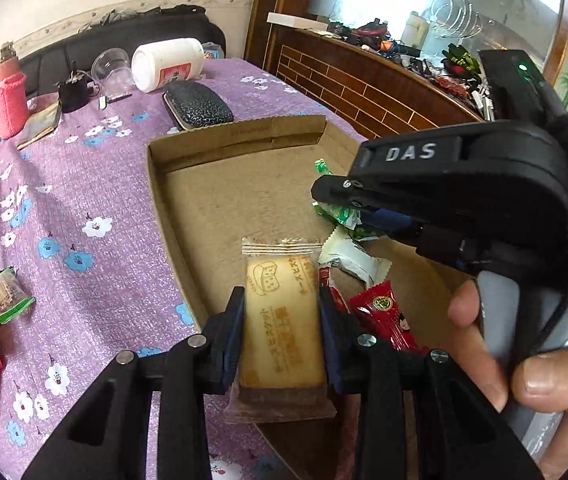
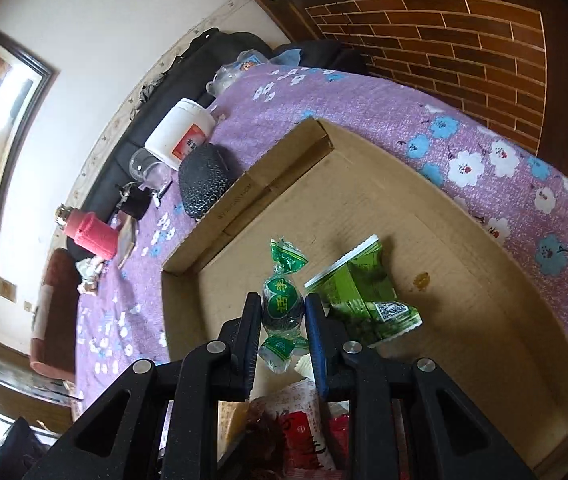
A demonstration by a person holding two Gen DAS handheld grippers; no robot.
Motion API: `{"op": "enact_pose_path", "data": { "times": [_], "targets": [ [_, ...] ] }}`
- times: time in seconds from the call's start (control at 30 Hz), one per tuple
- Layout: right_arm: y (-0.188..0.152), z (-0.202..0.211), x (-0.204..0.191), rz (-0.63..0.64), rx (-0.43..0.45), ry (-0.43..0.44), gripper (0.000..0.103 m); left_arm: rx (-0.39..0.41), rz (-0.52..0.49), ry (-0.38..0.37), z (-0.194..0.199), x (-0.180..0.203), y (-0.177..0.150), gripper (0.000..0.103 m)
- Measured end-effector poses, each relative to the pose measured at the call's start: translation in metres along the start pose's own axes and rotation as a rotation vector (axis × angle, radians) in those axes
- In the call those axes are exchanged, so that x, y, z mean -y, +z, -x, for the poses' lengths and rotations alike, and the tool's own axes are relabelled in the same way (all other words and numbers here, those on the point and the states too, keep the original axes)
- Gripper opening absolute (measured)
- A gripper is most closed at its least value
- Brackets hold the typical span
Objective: Organize snacks
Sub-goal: 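Lower the biscuit packet and green candy into the tray and open both tools, then grasp the white-and-red packet with the left tool while the right tool returns to the pile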
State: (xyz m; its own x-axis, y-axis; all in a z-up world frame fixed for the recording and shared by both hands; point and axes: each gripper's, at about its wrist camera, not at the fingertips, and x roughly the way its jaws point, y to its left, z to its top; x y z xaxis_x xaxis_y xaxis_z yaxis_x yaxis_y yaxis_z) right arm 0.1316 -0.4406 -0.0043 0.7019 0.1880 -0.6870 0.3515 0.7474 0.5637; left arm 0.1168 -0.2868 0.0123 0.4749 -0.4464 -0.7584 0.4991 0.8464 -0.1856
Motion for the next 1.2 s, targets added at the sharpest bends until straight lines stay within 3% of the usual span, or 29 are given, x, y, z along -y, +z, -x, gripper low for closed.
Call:
{"op": "enact_pose_path", "data": {
  "times": [0.33,0.6,0.77,0.97,1.2],
  "targets": [
    [-0.001,0.003,-0.006,0.024,0.030,-0.017,0.024,0.015,0.015,-0.016,0.008,-0.002,0.000,0.040],
    [0.000,0.018,-0.011,0.034,0.089,0.018,0.024,0.094,0.037,-0.006,0.030,-0.004,0.007,0.044],
    [-0.003,0.027,-0.020,0.059,0.116,0.057,0.024,0.097,0.082,0.015,0.042,-0.014,0.016,0.044],
    [-0.014,0.034,-0.040,0.137,0.141,0.110,0.024,0.067,0.116,0.075,0.064,-0.033,0.018,0.044],
    [-0.045,0.035,-0.084,0.321,0.142,0.179,0.024,0.111,0.114,0.190,0.117,-0.081,-0.007,0.044]
  ]
}}
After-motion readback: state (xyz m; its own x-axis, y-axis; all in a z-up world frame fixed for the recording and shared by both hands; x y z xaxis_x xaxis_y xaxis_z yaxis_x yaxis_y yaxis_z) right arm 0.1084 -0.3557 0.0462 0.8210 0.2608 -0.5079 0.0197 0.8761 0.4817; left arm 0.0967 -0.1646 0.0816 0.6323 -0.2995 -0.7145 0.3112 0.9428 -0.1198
